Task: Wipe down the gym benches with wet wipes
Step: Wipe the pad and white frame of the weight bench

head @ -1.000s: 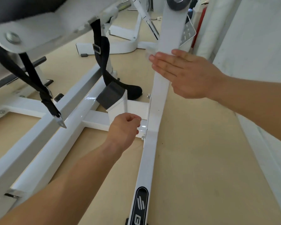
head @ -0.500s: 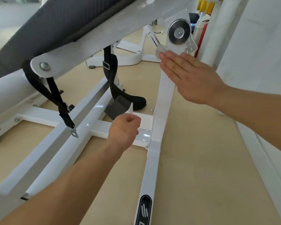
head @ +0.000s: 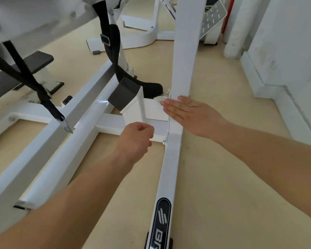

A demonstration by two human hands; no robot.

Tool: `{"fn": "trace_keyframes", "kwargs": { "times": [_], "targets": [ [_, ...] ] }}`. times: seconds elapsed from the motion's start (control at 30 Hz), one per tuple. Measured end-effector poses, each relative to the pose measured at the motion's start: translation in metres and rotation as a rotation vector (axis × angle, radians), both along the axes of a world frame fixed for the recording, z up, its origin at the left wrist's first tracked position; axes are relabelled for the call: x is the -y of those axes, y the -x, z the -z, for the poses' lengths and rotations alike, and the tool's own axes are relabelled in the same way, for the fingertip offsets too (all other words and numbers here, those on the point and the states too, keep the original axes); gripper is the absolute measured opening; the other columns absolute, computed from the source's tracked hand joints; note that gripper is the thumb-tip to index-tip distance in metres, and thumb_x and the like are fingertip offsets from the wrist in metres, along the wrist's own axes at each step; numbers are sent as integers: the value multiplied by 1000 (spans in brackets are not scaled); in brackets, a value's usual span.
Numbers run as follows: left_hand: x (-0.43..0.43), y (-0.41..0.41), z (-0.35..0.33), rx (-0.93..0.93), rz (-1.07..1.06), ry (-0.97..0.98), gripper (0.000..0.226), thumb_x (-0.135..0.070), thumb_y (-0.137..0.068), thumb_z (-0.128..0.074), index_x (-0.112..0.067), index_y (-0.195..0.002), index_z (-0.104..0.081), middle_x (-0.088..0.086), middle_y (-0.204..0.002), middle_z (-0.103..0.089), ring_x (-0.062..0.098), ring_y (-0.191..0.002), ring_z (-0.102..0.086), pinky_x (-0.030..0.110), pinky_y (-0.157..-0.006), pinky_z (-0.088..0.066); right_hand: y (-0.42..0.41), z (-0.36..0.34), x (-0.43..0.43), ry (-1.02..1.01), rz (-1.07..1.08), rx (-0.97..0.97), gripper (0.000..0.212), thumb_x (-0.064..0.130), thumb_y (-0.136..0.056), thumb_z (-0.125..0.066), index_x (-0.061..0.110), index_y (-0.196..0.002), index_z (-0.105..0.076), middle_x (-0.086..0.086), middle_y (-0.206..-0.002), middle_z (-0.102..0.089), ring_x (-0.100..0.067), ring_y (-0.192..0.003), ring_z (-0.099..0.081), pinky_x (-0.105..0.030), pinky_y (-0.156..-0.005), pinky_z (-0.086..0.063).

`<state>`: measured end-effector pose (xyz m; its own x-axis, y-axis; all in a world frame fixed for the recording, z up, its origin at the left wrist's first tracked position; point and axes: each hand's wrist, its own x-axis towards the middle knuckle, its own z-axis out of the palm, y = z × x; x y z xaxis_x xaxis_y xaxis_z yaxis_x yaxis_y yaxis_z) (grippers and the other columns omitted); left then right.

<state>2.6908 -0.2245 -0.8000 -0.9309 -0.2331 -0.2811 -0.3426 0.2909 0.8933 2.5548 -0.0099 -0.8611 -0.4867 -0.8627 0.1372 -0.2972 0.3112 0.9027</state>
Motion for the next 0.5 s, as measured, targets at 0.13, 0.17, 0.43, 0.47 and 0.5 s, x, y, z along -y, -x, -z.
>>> {"fn": "trace_keyframes", "kwargs": {
  "times": [0.13, 0.17, 0.43, 0.47, 0.5],
  "targets": [
    [-9, 4, 3, 21, 13, 7, 16, -24, -100, -53, -20, -106, -67, -1, -102, -69, 16, -85, -68, 32, -76, -57, 1, -4, 2, 84, -120, 72, 59, 28, -90, -68, 15, -145, -53, -5, -157, -40, -19, -147, -37, -43, -123, -9],
    [-12, 6, 1, 19, 14, 16, 16, -24, -100, -53, -19, -106, -67, -1, -102, -69, 17, -86, -68, 33, -77, -57, 0, -9, 5, 120, -167, 115, 54, 27, -83, -76, 16, -134, -64, -3, -148, -52, -18, -139, -48, -39, -121, -20],
    [-36, 18, -37, -157, 79, 102, 26, -28, -99, -59, -32, -125, -60, -7, -104, -68, 15, -93, -68, 35, -85, -59, -64, -59, 14, 978, -185, 676, 47, -14, -71, -73, 7, -113, -69, -7, -116, -70, -35, -83, -70, -44, -58, -58],
    [-40, 18, -42, -168, 119, 48, 29, -29, -100, -58, -34, -129, -58, -7, -104, -69, 15, -93, -69, 32, -83, -59, -76, -65, 10, 1127, -116, 765, 43, -9, -81, -68, 11, -119, -65, -4, -119, -68, -34, -84, -68, -43, -62, -57],
    [-44, 17, -46, -165, 161, -23, 27, -30, -101, -57, -32, -128, -59, -6, -104, -71, 15, -91, -71, 28, -80, -60, -88, -71, 7, 1280, -52, 830, 36, -1, -88, -64, 15, -120, -62, -1, -119, -66, -31, -85, -66, -43, -66, -55]
  ]
}}
